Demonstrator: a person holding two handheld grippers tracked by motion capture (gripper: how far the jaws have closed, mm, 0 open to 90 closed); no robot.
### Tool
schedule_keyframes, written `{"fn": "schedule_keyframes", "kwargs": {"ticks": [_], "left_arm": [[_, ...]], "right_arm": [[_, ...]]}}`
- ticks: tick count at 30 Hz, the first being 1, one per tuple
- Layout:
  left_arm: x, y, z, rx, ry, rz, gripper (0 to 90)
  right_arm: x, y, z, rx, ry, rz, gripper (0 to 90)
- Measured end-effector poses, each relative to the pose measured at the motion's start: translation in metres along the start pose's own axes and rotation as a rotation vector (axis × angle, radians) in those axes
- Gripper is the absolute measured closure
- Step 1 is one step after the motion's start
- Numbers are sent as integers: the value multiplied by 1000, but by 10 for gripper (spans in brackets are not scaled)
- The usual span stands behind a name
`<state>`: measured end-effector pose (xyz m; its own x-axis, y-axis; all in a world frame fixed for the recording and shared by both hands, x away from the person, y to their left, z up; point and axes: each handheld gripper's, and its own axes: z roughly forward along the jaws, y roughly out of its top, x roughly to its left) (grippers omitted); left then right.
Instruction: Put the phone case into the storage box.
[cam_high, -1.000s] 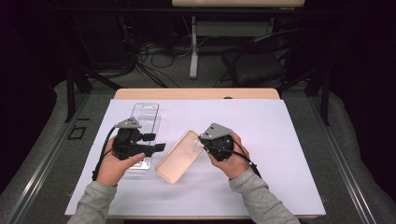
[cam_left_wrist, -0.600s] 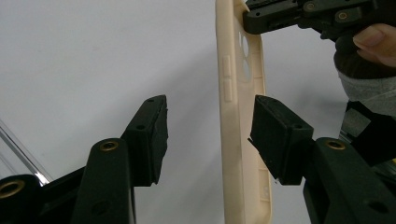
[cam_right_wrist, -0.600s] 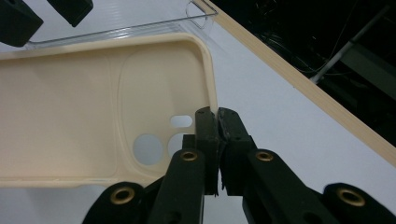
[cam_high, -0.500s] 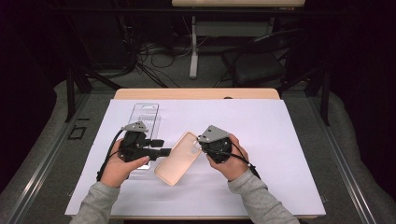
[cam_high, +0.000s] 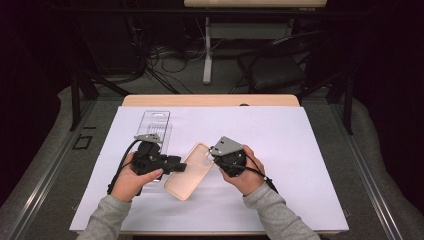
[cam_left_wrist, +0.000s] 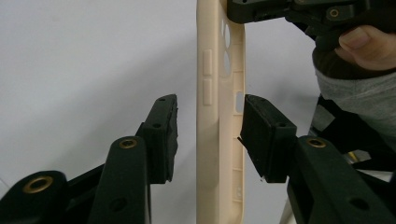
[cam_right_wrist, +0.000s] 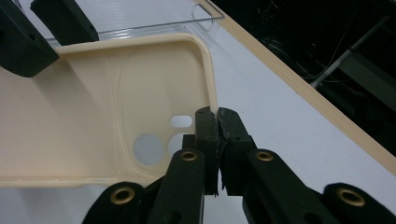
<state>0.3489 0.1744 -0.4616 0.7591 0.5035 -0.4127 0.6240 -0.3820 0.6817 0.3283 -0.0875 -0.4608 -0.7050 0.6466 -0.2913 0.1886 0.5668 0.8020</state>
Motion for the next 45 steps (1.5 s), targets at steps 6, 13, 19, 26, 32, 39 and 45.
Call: {"fn": "schedule_keyframes", "kwargs": {"ticks": [6,13,19,26,32,39,45], "left_arm": [[5,-2,0,7,-38,-49,624],[5,-3,3,24,-49,-66,673],[4,-3,5,36,-51,-63,714],[4,-3,7,52,-48,-63,756],[4,-4,10,65,-55,-65,766],[5,-4,11,85,-57,-58,779],[6,-4,11,107,-54,-60,786]], "right_arm": [[1,0,0,-5,0,-3,880],[2,1,0,-3,3,-5,880],[3,1,1,-4,6,-7,880],[5,1,1,-8,8,-14,880],[6,1,2,-5,12,-17,880],[9,1,2,-6,18,-24,880],[11,1,4,-1,28,-28,880]]}}
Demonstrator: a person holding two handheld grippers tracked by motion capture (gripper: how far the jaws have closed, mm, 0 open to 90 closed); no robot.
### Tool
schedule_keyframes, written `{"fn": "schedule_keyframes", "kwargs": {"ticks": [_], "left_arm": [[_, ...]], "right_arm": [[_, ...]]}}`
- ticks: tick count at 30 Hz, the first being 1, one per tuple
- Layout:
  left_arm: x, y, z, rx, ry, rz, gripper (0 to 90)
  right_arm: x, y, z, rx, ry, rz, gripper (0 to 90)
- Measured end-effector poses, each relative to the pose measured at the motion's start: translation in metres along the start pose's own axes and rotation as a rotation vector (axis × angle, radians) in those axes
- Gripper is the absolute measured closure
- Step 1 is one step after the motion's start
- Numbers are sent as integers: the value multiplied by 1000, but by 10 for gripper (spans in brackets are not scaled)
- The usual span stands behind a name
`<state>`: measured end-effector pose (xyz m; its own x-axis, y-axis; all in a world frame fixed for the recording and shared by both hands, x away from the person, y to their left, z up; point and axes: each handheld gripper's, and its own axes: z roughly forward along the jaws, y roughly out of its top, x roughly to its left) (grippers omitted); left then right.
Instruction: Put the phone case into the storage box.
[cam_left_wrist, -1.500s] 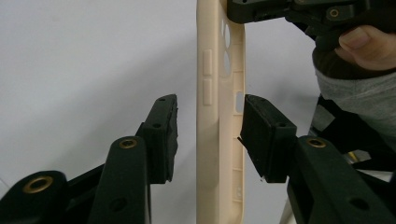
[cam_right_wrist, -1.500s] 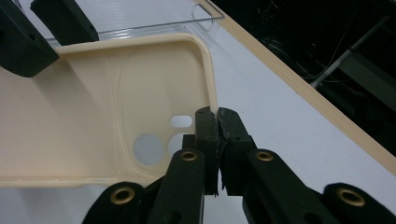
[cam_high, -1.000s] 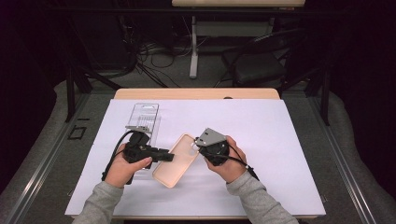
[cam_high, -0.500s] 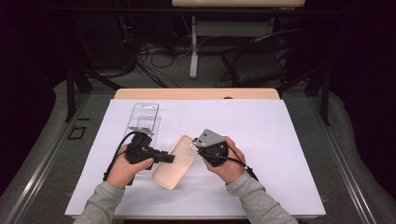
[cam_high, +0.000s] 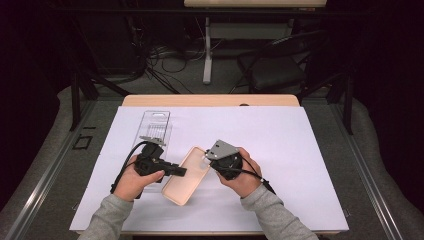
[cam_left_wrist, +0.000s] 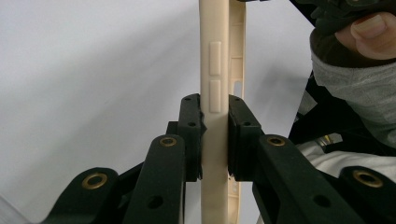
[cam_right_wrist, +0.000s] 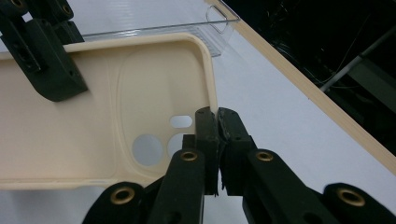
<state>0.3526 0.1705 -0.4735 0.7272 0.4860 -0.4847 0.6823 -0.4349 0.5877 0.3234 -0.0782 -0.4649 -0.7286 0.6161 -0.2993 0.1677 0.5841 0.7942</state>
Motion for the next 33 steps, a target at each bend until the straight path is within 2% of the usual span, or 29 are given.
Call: {"fn": "schedule_keyframes", "kwargs": {"ticks": [15,23,33], "left_arm": [[-1,0,1,10,10,-16,798],[0,-1,2,17,0,-33,801],[0,-1,1,13,15,-30,803]], "right_arm": [[1,-1,1,3,-2,-6,880],[2,-1,2,7,-1,-10,879],[2,-1,3,10,1,-6,875]]}}
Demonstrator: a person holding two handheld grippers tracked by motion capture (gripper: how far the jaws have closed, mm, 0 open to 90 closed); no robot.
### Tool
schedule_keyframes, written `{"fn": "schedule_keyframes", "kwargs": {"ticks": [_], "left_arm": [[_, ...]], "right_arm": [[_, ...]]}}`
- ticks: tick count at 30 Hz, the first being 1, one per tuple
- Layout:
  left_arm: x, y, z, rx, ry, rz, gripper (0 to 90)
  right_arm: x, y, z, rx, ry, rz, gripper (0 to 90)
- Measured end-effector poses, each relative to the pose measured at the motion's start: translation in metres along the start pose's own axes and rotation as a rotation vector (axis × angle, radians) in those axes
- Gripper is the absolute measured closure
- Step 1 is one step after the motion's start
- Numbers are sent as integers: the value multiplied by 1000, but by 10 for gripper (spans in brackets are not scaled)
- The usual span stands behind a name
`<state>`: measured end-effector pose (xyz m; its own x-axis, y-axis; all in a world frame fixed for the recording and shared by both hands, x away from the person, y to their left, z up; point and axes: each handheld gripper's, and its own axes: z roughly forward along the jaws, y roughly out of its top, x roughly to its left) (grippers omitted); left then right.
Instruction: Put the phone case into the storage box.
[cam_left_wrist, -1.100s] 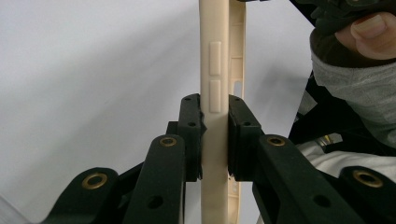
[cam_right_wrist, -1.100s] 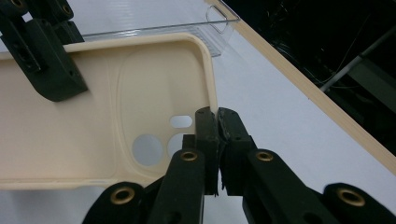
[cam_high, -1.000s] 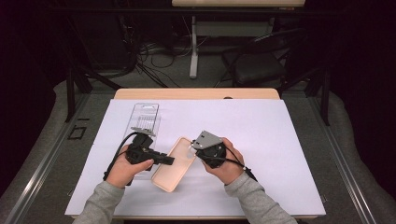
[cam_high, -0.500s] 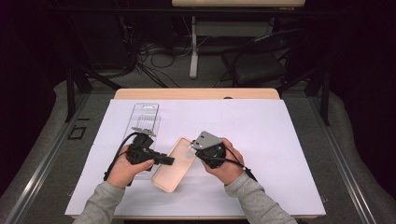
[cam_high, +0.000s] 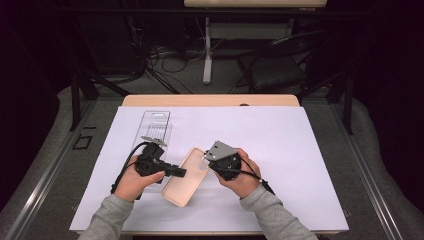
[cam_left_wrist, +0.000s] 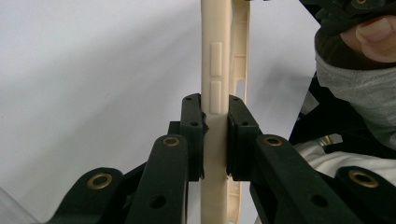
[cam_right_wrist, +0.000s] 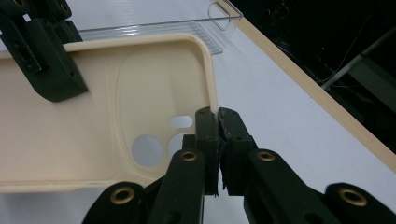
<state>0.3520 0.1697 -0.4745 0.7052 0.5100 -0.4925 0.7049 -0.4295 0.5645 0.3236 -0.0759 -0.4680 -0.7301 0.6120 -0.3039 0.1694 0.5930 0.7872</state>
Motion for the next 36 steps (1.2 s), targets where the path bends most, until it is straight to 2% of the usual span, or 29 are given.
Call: {"fn": "schedule_keyframes", "kwargs": {"ticks": [17,24,30,36], "left_arm": [[0,0,-1,-22,9,-2,805],[3,0,-3,-44,21,-11,804],[5,0,-7,-85,37,-13,804],[6,-2,-12,-152,49,-5,804]], "right_arm": [[-2,0,1,-11,4,23,851],[-4,1,-2,-44,-4,41,769],[-8,1,-4,-66,-8,67,691],[-13,2,-7,-89,-18,102,620]]}}
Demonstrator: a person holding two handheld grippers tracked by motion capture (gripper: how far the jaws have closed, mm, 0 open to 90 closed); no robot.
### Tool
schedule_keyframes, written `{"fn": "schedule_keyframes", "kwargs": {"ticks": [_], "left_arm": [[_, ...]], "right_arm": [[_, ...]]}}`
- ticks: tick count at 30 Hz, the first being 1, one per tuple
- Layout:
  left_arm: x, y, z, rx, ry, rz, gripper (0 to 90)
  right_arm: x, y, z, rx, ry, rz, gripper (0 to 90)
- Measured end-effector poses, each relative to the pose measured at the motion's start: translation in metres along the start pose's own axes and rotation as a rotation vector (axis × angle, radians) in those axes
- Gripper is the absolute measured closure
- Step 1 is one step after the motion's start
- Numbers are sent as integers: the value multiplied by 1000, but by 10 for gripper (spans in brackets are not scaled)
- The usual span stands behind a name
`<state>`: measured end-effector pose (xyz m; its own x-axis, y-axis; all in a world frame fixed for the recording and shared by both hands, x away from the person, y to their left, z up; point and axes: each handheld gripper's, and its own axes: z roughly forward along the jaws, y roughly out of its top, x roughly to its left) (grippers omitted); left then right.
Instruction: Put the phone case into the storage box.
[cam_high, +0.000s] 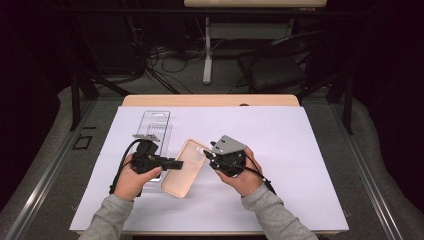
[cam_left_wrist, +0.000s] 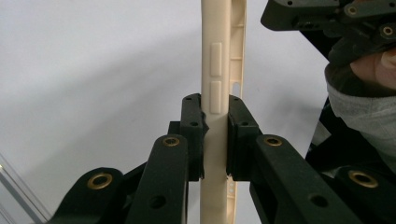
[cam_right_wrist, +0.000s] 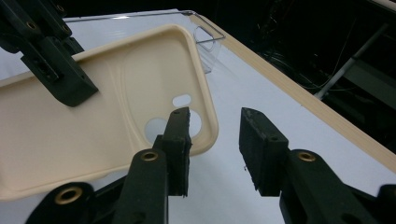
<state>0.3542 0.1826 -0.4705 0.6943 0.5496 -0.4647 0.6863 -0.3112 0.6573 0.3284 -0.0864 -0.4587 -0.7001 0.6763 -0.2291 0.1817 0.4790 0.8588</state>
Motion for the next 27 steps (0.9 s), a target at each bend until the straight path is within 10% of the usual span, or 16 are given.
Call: {"fn": "schedule_keyframes", "kwargs": {"ticks": [27], "left_arm": [[4,-6,-7,-268,26,86,803]], "right_arm": [[-24,-1,-4,-40,81,185,416]]}}
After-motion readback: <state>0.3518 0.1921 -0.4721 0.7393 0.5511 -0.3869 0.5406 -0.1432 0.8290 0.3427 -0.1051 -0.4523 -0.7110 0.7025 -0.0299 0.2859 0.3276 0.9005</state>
